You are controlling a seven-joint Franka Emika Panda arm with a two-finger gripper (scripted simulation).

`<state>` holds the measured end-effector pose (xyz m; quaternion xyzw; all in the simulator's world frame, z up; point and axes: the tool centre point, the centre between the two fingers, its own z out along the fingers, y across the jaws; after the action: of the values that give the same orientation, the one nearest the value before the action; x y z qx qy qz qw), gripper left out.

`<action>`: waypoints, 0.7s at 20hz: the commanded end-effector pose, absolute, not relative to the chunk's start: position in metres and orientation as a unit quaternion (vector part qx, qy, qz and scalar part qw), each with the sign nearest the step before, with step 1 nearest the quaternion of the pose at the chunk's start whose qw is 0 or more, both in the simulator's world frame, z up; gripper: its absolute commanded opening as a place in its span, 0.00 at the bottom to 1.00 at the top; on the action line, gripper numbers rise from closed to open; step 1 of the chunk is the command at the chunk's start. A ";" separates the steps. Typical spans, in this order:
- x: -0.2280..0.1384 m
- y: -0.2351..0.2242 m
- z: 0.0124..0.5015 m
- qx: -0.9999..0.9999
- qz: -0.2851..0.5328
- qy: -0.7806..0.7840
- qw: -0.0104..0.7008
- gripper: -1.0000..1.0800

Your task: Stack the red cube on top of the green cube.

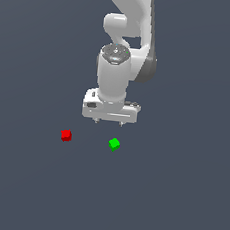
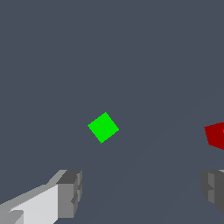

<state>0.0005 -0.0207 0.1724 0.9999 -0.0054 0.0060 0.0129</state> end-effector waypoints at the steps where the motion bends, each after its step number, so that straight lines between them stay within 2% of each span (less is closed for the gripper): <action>1: 0.001 -0.021 0.172 1.000 0.006 -0.005 0.013 0.96; 14: -0.005 -0.057 0.155 1.000 0.005 0.017 0.011 0.96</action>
<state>-0.0038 -0.0488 0.1590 0.9998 0.0131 0.0054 0.0111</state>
